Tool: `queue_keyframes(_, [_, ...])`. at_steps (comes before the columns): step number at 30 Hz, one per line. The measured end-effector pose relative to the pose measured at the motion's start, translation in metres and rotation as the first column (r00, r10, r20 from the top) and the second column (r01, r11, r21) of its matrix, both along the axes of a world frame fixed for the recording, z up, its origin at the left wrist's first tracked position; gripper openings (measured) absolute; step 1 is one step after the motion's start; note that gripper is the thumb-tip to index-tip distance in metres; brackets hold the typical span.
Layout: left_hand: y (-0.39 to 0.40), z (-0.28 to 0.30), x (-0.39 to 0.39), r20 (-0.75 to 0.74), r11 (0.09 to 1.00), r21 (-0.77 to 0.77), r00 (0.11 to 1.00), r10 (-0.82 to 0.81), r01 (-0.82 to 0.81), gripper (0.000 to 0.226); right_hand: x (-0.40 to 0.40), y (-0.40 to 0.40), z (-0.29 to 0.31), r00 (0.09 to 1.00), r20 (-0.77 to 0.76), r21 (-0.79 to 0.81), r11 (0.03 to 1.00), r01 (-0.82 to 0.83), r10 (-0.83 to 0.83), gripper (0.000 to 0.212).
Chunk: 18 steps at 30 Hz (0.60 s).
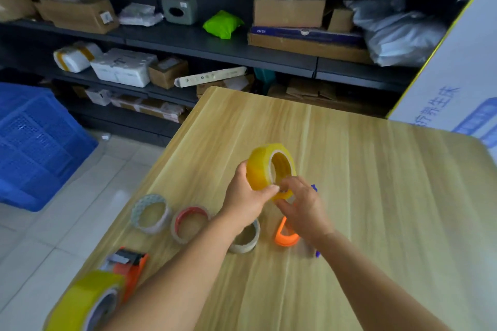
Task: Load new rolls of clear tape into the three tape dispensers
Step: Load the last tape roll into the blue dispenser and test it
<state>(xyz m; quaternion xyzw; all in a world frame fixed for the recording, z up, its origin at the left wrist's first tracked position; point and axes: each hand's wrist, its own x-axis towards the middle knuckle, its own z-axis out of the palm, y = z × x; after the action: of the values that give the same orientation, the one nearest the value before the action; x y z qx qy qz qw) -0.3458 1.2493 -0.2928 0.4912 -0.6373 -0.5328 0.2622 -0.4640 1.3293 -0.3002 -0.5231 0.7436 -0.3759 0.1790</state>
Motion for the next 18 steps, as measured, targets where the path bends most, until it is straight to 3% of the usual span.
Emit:
queue_keyframes(2, [0.010,0.000,-0.003,0.056,0.996,-0.087,0.998,-0.016,0.021,0.083,-0.003,0.008,0.008,0.973,0.222,0.067,0.997,0.044,-0.058,0.032])
queue_keyframes(5, [0.026,-0.001,-0.005,0.049,0.987,-0.158,0.998,-0.031,0.038,0.077,-0.007,0.014,0.023,0.794,0.602,0.019,0.995,0.093,-0.085,0.036])
queue_keyframes(9, [0.043,0.003,-0.006,0.018,0.975,-0.218,0.999,-0.038,0.041,0.070,-0.005,0.016,0.041,0.584,0.803,0.010,0.984,0.177,-0.113,0.015])
queue_keyframes(12, [0.047,0.003,-0.008,0.036,0.962,-0.259,0.996,-0.076,0.083,0.069,-0.002,0.017,0.044,0.426,0.888,0.065,0.965,0.253,-0.172,0.022])
queue_keyframes(14, [0.047,0.002,-0.006,0.033,0.957,-0.250,0.989,-0.144,0.148,0.067,-0.002,0.021,0.045,0.406,0.897,0.070,0.962,0.262,-0.176,0.017])
queue_keyframes(18, [0.041,0.009,-0.004,-0.116,0.960,-0.219,0.972,-0.204,0.175,0.059,-0.007,0.032,0.048,0.496,0.850,0.044,0.962,0.268,-0.177,0.017])
